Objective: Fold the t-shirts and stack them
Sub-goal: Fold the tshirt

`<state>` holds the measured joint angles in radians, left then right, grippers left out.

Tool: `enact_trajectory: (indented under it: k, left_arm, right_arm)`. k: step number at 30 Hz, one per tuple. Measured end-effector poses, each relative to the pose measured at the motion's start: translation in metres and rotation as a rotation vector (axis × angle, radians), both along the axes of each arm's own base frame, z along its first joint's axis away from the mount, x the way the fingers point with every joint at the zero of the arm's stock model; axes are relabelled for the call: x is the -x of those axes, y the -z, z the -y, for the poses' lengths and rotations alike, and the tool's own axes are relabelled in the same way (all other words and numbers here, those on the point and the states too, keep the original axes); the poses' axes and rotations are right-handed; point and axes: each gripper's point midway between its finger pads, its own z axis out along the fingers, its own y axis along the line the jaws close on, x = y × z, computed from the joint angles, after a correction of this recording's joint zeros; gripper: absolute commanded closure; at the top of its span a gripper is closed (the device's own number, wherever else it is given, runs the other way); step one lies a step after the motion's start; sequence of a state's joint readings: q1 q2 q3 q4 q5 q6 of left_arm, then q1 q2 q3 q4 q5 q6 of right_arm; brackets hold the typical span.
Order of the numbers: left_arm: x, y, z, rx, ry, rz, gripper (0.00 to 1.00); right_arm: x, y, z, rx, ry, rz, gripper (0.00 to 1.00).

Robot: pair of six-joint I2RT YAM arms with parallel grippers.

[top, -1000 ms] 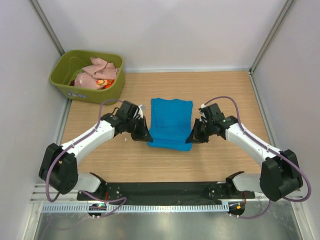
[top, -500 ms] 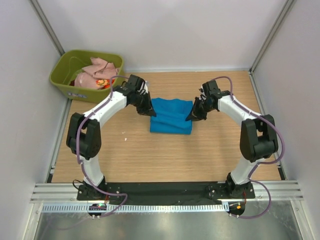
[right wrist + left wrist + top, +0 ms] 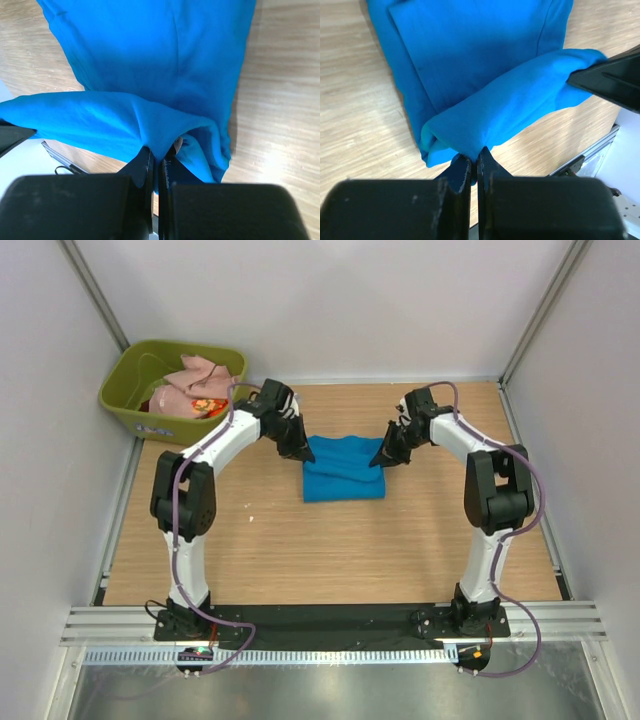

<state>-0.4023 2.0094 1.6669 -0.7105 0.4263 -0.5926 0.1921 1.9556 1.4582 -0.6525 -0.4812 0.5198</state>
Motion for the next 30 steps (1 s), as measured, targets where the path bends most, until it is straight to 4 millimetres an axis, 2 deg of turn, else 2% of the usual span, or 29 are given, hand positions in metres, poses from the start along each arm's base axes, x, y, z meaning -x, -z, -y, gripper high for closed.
enact_trajectory:
  k: [9,11,12,14,15,17,18,20,24,26,28,30]
  left_arm:
    - [-0.024,0.006,-0.003,-0.004,-0.031,0.001,1.0]
    - [-0.032,0.01,-0.003,-0.004,-0.036,-0.001,1.0]
    - [-0.036,0.013,-0.002,-0.005,-0.038,-0.002,0.93]
    - [-0.041,0.02,-0.002,-0.009,-0.042,-0.012,0.84]
    - [-0.042,0.023,-0.002,-0.011,-0.045,-0.019,0.71]
    - [-0.045,0.031,-0.004,-0.022,-0.052,-0.031,0.61]
    - [-0.047,0.033,-0.005,-0.03,-0.057,-0.036,0.57]
    - [-0.051,0.034,-0.009,-0.046,-0.071,-0.037,0.47]
    - [-0.069,0.015,-0.019,-0.074,-0.106,0.013,0.37]
    - [-0.074,0.002,-0.025,-0.084,-0.122,0.049,0.37]
    - [-0.07,-0.011,-0.031,-0.09,-0.135,0.067,0.38]
    - [-0.056,-0.022,-0.039,-0.092,-0.14,0.073,0.42]
  right_arm:
    - [-0.02,0.011,-0.004,-0.014,-0.006,-0.014,0.98]
    - [-0.025,0.013,-0.004,-0.014,-0.004,-0.012,0.93]
    - [-0.028,0.014,-0.004,-0.015,-0.001,-0.012,0.92]
    - [-0.031,0.017,-0.003,-0.019,0.008,-0.018,0.82]
    - [-0.032,0.017,-0.002,-0.023,0.013,-0.022,0.72]
    - [-0.035,0.019,-0.001,-0.031,0.022,-0.027,0.63]
    - [-0.038,0.018,0.0,-0.034,0.027,-0.025,0.55]
    - [-0.049,0.015,0.003,-0.038,0.041,-0.017,0.49]
    - [-0.077,-0.005,0.012,-0.018,0.056,0.028,0.43]
    - [-0.088,-0.023,0.018,0.014,0.055,0.066,0.42]
    - [-0.089,-0.038,0.022,0.047,0.052,0.099,0.42]
    - [-0.075,-0.048,0.022,0.104,0.04,0.107,0.43]
